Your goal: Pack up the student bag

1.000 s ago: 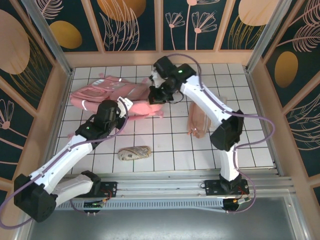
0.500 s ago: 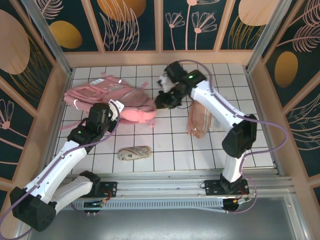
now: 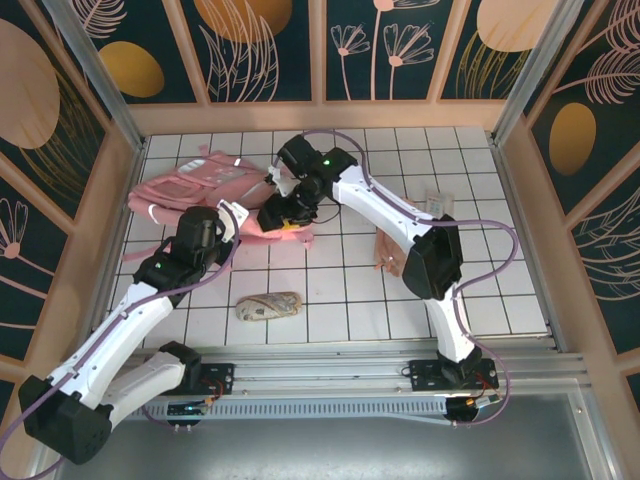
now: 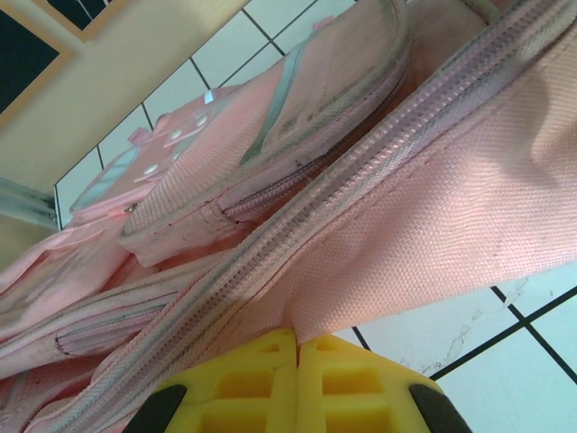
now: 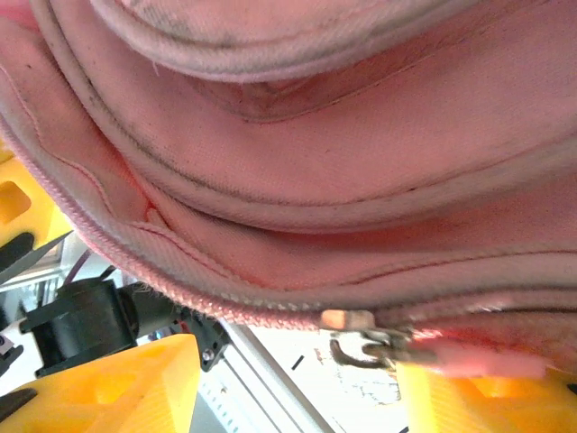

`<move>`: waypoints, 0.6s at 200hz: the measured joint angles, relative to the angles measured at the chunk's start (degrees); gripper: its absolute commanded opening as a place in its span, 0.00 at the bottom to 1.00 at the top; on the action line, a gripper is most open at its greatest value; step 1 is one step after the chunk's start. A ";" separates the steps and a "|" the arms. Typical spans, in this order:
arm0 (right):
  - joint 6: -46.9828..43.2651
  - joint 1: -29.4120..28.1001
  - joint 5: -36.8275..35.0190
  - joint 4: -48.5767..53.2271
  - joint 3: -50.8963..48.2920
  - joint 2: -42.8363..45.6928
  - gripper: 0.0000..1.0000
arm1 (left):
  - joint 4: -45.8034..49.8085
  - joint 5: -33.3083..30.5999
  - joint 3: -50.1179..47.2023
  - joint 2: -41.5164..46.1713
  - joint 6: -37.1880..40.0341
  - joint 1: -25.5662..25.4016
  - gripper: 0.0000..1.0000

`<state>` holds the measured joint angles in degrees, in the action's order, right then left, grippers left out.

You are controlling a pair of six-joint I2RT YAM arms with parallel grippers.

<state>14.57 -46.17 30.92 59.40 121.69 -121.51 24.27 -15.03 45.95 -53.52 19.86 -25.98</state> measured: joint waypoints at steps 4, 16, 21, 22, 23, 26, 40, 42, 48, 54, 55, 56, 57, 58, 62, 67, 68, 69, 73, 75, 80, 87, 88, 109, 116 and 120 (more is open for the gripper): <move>-0.33 0.02 -0.55 0.44 0.44 -0.04 0.60 | 0.00 0.00 0.00 0.02 0.02 0.00 0.00; -1.16 0.13 -2.43 2.10 1.66 -0.07 0.60 | 0.04 -0.02 0.00 0.24 0.02 0.00 0.00; -1.36 0.17 -3.08 2.78 2.05 -0.07 0.60 | 0.04 -0.04 0.00 0.28 0.02 0.00 0.00; -1.49 0.22 -3.23 2.93 2.10 -0.07 0.60 | 0.04 -0.04 0.00 0.31 0.02 0.00 0.00; -1.55 0.24 -3.34 3.02 2.14 -0.07 0.60 | 0.04 -0.04 0.00 0.33 0.02 0.00 0.00; -1.77 0.28 -3.72 3.37 2.29 -0.07 0.60 | 0.04 -0.04 0.00 0.35 0.02 0.00 0.00; -2.32 0.61 -5.38 4.76 2.54 -0.07 0.60 | 0.15 -0.02 0.00 0.46 0.02 0.00 0.00; -2.38 0.68 -5.62 4.94 2.54 -0.07 0.60 | 0.17 -0.02 0.00 0.48 0.02 0.00 0.00; -2.54 0.83 -6.05 5.35 2.51 -0.07 0.60 | 0.26 -0.02 0.00 0.50 0.02 0.00 0.00; -2.71 1.05 -6.54 5.60 2.38 -0.07 0.60 | 0.33 -0.02 0.00 0.50 0.02 0.00 0.00; -2.71 1.07 -6.58 5.64 2.38 -0.07 0.60 | 0.35 -0.02 0.00 0.50 0.02 0.00 0.00; -2.73 1.11 -6.73 5.68 2.36 -0.07 0.60 | 0.37 -0.02 0.00 0.50 0.02 0.00 0.00; -2.75 1.11 -6.78 5.73 2.36 -0.07 0.60 | 0.37 -0.02 0.00 0.50 0.02 0.00 0.00; -2.75 1.16 -6.97 5.77 2.34 -0.07 0.60 | 0.39 -0.02 0.00 0.50 0.02 0.00 0.00; -2.86 1.25 -7.15 5.88 2.32 -0.07 0.60 | 0.44 -0.02 0.00 0.50 0.02 0.00 0.00; -2.99 1.42 -7.43 6.03 2.32 -0.07 0.60 | 0.44 -0.02 0.00 0.50 0.02 0.00 0.00; -3.02 1.44 -7.48 6.05 2.32 -0.07 0.60 | 0.44 -0.02 0.00 0.50 0.02 0.00 0.00; -3.04 1.46 -7.54 6.05 2.34 -0.07 0.60 | 0.44 -0.02 0.00 0.50 0.02 0.00 0.00; -3.21 1.55 -7.67 6.14 2.34 -0.07 0.60 | 0.44 -0.02 0.00 0.50 0.02 0.00 0.00; -3.26 1.57 -7.80 6.19 2.34 -0.07 0.60 | 0.44 -0.02 0.00 0.50 0.02 0.00 0.00; -3.39 1.60 -8.04 6.25 2.34 -0.09 0.60 | 0.44 -0.02 0.00 0.50 0.02 0.00 0.00; -3.61 1.64 -8.37 6.40 2.45 -0.17 0.60 | 0.44 -0.04 0.00 0.50 0.02 0.00 0.00; -3.61 1.64 -8.39 6.43 2.45 -0.17 0.60 | 0.44 -0.04 0.00 0.50 0.02 0.00 0.00; -3.87 1.33 -8.41 6.47 2.47 -0.59 0.60 | 0.44 -0.07 0.00 0.50 0.02 0.00 0.00; -4.02 1.25 -8.41 6.45 2.47 -0.70 0.60 | 0.46 -0.13 0.00 0.50 0.02 0.00 0.00; -4.11 1.18 -8.39 6.43 2.47 -0.72 0.60 | 0.46 -0.22 0.00 0.50 0.02 0.00 0.00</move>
<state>10.46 -44.99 22.52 65.82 124.16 -122.23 24.73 -15.25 45.95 -53.01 19.88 -25.98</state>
